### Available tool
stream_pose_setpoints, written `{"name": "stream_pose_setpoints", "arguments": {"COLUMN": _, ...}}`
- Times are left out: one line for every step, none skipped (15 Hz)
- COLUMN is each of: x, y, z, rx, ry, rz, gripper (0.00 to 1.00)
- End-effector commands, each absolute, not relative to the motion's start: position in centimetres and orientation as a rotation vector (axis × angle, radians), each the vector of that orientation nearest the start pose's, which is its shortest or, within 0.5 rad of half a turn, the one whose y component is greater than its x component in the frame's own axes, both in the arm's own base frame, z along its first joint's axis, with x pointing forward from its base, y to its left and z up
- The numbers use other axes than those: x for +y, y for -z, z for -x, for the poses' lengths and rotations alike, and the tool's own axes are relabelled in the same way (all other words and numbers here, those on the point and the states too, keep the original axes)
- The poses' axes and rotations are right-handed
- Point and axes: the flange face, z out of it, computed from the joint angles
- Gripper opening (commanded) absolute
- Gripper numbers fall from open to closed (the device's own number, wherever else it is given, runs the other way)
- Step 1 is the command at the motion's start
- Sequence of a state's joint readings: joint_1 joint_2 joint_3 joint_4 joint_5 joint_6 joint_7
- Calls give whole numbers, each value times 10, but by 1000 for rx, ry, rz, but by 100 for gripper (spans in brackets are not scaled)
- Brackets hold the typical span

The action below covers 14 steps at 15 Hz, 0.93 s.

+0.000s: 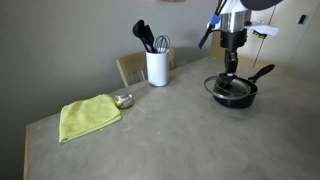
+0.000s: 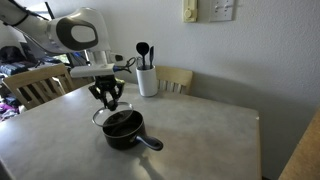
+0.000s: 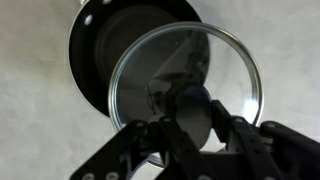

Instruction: Pick the glass lid and put it on the pot

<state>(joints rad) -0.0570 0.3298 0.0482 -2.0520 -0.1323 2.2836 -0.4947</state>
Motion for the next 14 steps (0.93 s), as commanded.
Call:
{"name": "stream_pose_setpoints", "arguments": {"x": -55, "y": -257, "z": -568, "rx": -894, "ry": -110, "rz": 3024, "gripper": 14}}
{"name": "stream_pose_setpoints", "arguments": {"x": -66, "y": -258, "z": -568, "rx": -883, "ry": -97, "rz": 3018, "gripper": 14}}
{"name": "stream_pose_setpoints", "arguments": {"x": -75, "y": -259, "z": -567, "rx": -878, "ry": -84, "rz": 3012, "gripper": 14}}
{"name": "stream_pose_setpoints", "arguments": {"x": -82, "y": -259, "z": -568, "rx": -870, "ry": -81, "rz": 3005, "gripper": 14}}
{"name": "stream_pose_setpoints", "arguments": {"x": -87, "y": -260, "z": -569, "rx": -864, "ry": -77, "rz": 2992, "gripper": 14}}
{"name": "stream_pose_setpoints", "arguments": {"x": -90, "y": -260, "z": -569, "rx": -861, "ry": -69, "rz": 2969, "gripper": 14}}
{"name": "stream_pose_setpoints", "arguments": {"x": -90, "y": -261, "z": -569, "rx": -861, "ry": -67, "rz": 2939, "gripper": 14}}
{"name": "stream_pose_setpoints", "arguments": {"x": -88, "y": -263, "z": -569, "rx": -875, "ry": -48, "rz": 2881, "gripper": 14}}
{"name": "stream_pose_setpoints", "arguments": {"x": -87, "y": -265, "z": -569, "rx": -886, "ry": -29, "rz": 2840, "gripper": 14}}
{"name": "stream_pose_setpoints", "arguments": {"x": -86, "y": -266, "z": -569, "rx": -903, "ry": -9, "rz": 2804, "gripper": 14}}
{"name": "stream_pose_setpoints", "arguments": {"x": -85, "y": -268, "z": -568, "rx": -915, "ry": 3, "rz": 2772, "gripper": 14}}
{"name": "stream_pose_setpoints", "arguments": {"x": -86, "y": -269, "z": -567, "rx": -920, "ry": 2, "rz": 2755, "gripper": 14}}
{"name": "stream_pose_setpoints", "arguments": {"x": -87, "y": -270, "z": -566, "rx": -929, "ry": 3, "rz": 2740, "gripper": 14}}
{"name": "stream_pose_setpoints", "arguments": {"x": -89, "y": -271, "z": -565, "rx": -927, "ry": 2, "rz": 2736, "gripper": 14}}
